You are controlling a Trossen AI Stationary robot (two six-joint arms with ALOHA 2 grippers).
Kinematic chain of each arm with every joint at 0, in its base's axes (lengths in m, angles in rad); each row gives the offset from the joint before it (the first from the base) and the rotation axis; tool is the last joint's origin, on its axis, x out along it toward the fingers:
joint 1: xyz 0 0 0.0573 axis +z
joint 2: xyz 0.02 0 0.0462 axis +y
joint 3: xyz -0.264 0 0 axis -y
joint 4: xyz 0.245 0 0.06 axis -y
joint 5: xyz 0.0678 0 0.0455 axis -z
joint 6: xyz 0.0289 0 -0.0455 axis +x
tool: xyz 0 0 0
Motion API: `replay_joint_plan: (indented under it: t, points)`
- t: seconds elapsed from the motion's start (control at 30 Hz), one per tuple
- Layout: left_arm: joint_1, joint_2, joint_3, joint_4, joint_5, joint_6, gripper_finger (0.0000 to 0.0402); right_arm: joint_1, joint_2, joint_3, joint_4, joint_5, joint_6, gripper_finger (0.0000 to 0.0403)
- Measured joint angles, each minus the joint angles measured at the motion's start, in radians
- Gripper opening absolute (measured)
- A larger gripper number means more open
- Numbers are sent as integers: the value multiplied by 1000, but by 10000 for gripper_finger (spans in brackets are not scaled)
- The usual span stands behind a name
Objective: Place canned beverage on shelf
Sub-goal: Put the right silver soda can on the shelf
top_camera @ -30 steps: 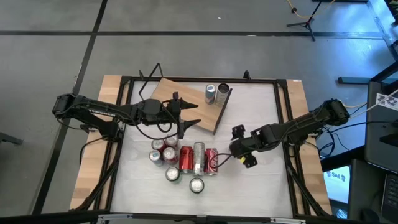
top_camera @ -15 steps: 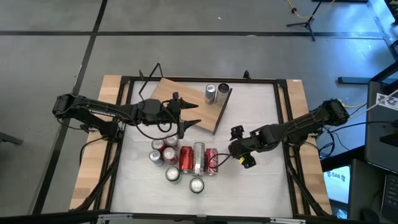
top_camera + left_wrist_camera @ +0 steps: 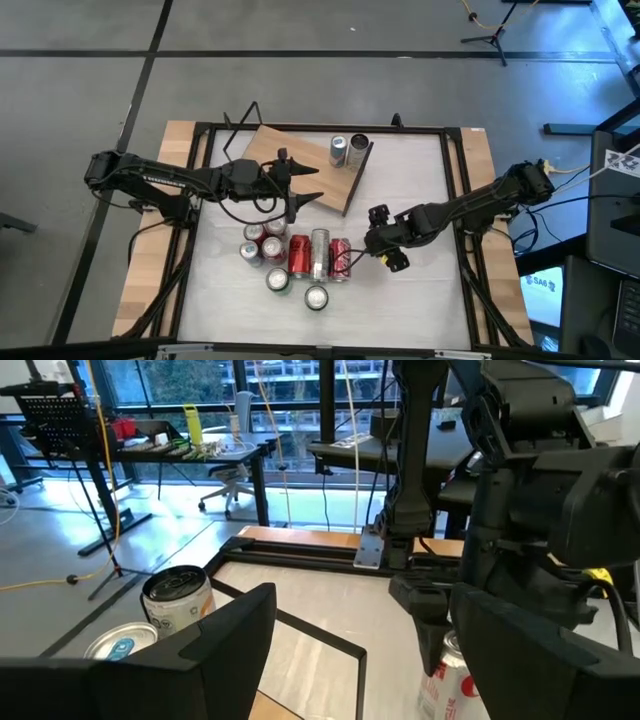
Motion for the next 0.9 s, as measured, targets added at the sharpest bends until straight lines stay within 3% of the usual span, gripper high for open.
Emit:
replay_joint_plan:
  t: [0.2,0.53,0.9]
  points:
    - [0,0,0,0,0,0,288,0,0,0,-1,0,0,389]
    - [0,0,0,1,0,0,288,0,-2,1,1,0,0,297]
    - [2,-2,0,1,0,3,288,0,-2,5,-3,0,1,315]
